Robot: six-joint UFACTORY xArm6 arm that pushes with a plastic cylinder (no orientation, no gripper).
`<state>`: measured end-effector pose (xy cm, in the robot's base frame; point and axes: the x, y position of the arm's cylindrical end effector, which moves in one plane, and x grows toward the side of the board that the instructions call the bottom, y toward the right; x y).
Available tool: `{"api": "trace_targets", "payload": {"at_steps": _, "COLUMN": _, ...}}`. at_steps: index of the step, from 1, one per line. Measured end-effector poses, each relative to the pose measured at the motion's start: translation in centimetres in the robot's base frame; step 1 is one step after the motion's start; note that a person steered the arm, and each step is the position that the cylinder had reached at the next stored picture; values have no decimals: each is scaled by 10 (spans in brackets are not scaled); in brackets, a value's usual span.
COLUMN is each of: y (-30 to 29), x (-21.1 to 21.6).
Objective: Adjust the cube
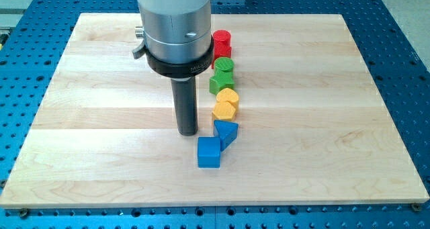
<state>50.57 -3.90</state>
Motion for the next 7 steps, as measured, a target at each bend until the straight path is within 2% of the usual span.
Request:
{"api": "trace_targets", "payload": {"at_steps": 2, "y": 13, "x": 52}}
{"api": "trace_targets", "payload": {"at_steps": 3, "y": 5, "x": 49}}
{"api": "trace_targets", "payload": {"at_steps": 4, "y": -13, "x": 83}}
{"api": "trace_targets", "payload": {"at_steps": 5, "y": 3, "x": 102}}
{"api": "trace_targets", "payload": {"at_steps": 7, "y": 50, "x": 56}}
